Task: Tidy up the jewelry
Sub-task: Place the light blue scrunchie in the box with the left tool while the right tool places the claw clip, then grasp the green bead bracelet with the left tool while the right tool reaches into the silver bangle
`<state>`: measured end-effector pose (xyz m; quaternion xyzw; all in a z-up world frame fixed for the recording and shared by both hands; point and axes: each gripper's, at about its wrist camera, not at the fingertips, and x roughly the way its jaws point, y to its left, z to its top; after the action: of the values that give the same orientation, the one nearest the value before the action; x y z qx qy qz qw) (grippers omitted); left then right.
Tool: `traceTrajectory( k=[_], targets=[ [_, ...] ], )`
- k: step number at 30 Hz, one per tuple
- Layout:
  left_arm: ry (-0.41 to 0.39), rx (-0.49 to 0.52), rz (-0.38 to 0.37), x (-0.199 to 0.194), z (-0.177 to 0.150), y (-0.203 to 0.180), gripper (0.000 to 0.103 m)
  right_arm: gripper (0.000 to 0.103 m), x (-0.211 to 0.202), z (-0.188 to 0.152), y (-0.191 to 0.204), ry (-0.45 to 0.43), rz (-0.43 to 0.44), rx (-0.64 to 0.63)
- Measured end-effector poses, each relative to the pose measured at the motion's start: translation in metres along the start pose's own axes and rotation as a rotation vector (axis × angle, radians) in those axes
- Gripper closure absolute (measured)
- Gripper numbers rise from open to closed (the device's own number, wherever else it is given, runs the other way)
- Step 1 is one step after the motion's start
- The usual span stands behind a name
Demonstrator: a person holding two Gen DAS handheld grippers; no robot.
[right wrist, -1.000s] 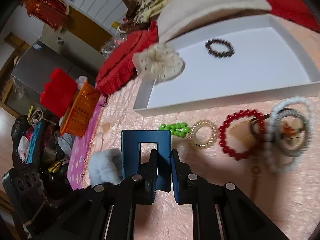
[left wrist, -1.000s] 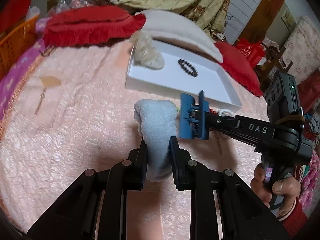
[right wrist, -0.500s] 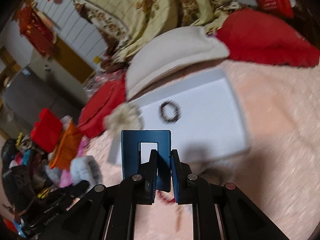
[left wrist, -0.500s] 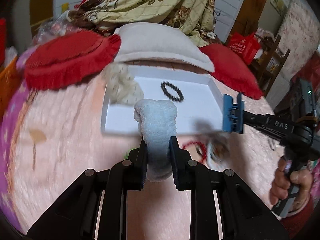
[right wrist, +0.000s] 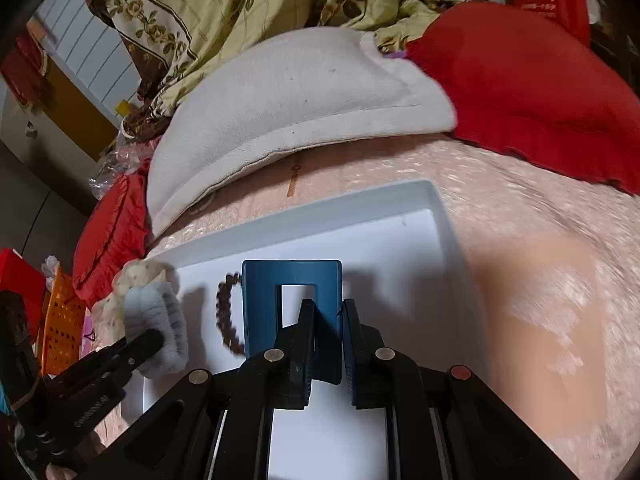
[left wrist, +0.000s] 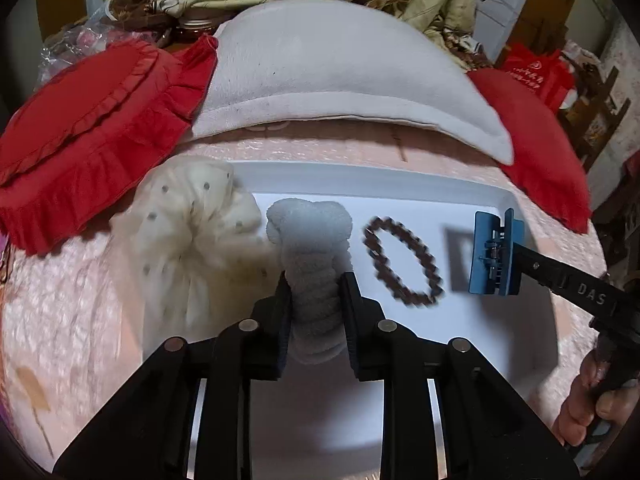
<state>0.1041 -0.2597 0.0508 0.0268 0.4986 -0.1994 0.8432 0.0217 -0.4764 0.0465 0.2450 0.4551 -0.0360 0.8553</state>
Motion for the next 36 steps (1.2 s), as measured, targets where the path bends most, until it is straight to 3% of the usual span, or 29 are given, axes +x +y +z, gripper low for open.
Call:
traceTrajectory(
  k=[4, 7, 16, 24, 30, 36],
  targets=[
    [0.006, -0.028, -0.051, 0.003, 0.005, 0.006, 0.065, 0.086, 0.016, 0.011, 0.0, 0.034, 0.008, 0.01],
    [-0.006, -0.057, -0.095, -0.006, 0.005, 0.011, 0.063, 0.059, 0.01, 0.012, -0.003, 0.009, 0.007, 0.024],
    [-0.073, -0.052, -0.097, -0.072, -0.028, 0.014, 0.063, 0.059, -0.047, -0.018, -0.015, -0.053, 0.034, 0.024],
    [-0.117, -0.09, -0.036, -0.13, -0.108, 0.04, 0.063, 0.059, -0.104, -0.1, -0.039, -0.076, 0.013, -0.046],
    [-0.07, -0.1, -0.041, -0.119, -0.154, 0.043, 0.063, 0.059, -0.105, -0.157, -0.054, -0.028, 0.03, -0.045],
    [-0.025, -0.079, -0.033, -0.092, -0.161, 0.038, 0.063, 0.061, -0.093, -0.171, -0.042, -0.018, 0.063, -0.046]
  ],
)
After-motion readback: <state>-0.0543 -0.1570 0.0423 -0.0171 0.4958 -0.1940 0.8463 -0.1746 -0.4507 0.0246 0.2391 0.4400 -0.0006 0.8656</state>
